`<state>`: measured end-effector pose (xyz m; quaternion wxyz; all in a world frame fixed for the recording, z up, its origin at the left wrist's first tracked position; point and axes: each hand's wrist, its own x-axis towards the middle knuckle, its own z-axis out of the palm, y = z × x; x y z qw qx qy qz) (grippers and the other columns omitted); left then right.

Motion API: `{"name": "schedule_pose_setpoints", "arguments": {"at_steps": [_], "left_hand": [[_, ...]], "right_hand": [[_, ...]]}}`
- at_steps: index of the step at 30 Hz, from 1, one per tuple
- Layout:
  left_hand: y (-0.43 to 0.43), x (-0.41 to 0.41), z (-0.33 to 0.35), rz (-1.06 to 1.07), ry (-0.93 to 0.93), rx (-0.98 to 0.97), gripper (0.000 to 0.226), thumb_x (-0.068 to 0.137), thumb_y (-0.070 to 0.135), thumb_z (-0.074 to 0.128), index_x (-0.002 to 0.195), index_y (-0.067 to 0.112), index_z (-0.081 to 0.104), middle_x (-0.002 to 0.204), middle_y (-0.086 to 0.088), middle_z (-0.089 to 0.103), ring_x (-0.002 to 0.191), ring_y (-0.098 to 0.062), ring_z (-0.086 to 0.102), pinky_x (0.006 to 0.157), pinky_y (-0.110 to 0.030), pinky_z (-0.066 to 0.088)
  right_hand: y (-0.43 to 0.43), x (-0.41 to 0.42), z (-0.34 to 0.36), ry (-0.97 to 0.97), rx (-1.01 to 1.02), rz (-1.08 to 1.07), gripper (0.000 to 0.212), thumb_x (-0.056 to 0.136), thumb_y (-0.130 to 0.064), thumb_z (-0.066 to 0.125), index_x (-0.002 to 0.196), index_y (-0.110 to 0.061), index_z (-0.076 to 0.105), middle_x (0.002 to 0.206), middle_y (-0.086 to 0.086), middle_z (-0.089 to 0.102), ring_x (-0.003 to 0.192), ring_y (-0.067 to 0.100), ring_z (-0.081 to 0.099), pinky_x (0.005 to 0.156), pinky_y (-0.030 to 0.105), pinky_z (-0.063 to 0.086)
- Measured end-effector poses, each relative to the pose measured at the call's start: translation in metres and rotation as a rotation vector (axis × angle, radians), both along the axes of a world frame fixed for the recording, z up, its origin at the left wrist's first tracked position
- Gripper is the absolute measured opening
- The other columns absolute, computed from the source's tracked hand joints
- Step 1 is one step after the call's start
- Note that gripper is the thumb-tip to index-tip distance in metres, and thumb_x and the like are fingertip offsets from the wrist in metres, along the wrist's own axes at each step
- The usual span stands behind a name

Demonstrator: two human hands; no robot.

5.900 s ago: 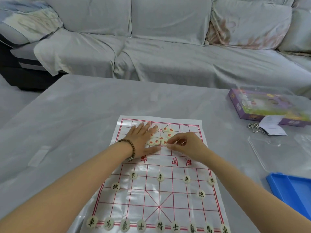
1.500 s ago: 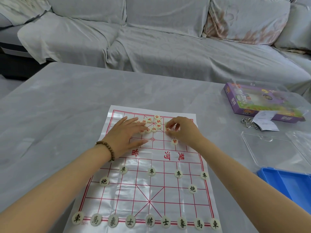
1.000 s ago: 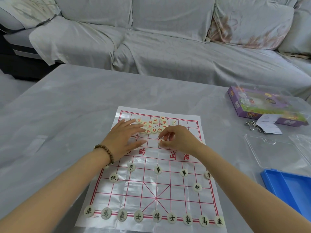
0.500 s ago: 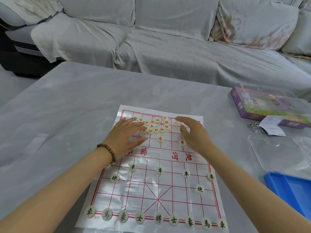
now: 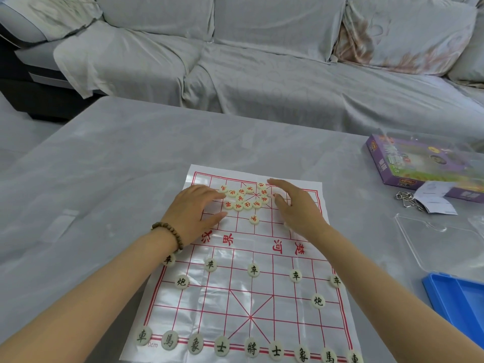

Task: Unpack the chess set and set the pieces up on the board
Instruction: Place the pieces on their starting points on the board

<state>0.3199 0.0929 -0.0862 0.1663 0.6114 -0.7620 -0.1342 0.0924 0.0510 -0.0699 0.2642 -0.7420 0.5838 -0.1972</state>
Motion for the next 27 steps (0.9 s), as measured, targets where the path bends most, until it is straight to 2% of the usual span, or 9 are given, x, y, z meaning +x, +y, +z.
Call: {"name": "schedule_pose_setpoints", "arguments": {"at_steps": [2,4,11,16,21,27], "left_hand": [[-0.002,0.0,0.0,0.012,0.007,-0.007,0.041,0.088,0.047,0.052,0.125,0.03,0.052,0.13,0.009,0.05,0.124,-0.01,0.038,0.106,-0.027,0.025],[-0.004,-0.003,0.001,0.031,0.02,0.004,0.039,0.087,0.046,0.054,0.122,0.03,0.054,0.124,0.01,0.053,0.119,-0.01,0.041,0.103,-0.028,0.029],[-0.019,-0.015,0.001,0.078,0.053,0.039,0.036,0.082,0.049,0.06,0.114,0.031,0.059,0.105,0.01,0.058,0.101,-0.01,0.045,0.096,-0.03,0.039],[-0.032,-0.025,0.002,0.078,0.086,0.005,0.038,0.082,0.051,0.058,0.112,0.028,0.06,0.103,0.008,0.059,0.102,-0.011,0.047,0.094,-0.031,0.041],[-0.049,-0.031,0.005,0.089,0.064,0.028,0.03,0.081,0.049,0.062,0.105,0.031,0.064,0.097,0.005,0.058,0.097,-0.013,0.046,0.084,-0.027,0.04],[-0.062,-0.032,0.008,0.125,0.043,0.08,0.035,0.072,0.052,0.068,0.098,0.029,0.065,0.095,0.006,0.049,0.094,-0.012,0.04,0.083,-0.027,0.039]], "right_hand": [[0.002,0.005,0.001,-0.033,-0.033,0.027,0.032,0.097,-0.024,0.046,0.128,-0.029,0.051,0.14,-0.007,0.048,0.118,0.012,0.051,0.095,0.021,0.035],[0.002,0.009,-0.001,-0.041,-0.033,0.072,0.027,0.095,-0.024,0.051,0.121,-0.028,0.056,0.137,-0.008,0.05,0.124,0.012,0.045,0.096,0.018,0.029],[-0.005,0.023,-0.007,0.011,-0.061,0.096,0.022,0.085,-0.029,0.065,0.107,-0.026,0.066,0.129,-0.008,0.053,0.12,0.009,0.046,0.097,0.02,0.031],[-0.01,0.027,-0.011,-0.006,-0.071,0.056,0.019,0.087,-0.032,0.063,0.103,-0.025,0.067,0.127,-0.008,0.054,0.119,0.01,0.047,0.104,0.029,0.033],[-0.012,0.023,-0.011,-0.026,-0.119,0.018,0.018,0.088,-0.032,0.061,0.102,-0.023,0.067,0.125,-0.008,0.055,0.116,0.008,0.047,0.095,0.019,0.029],[-0.012,0.013,-0.014,-0.09,-0.143,-0.01,0.013,0.087,-0.031,0.062,0.098,-0.024,0.066,0.12,-0.009,0.055,0.105,0.0,0.044,0.093,0.019,0.031]]}}
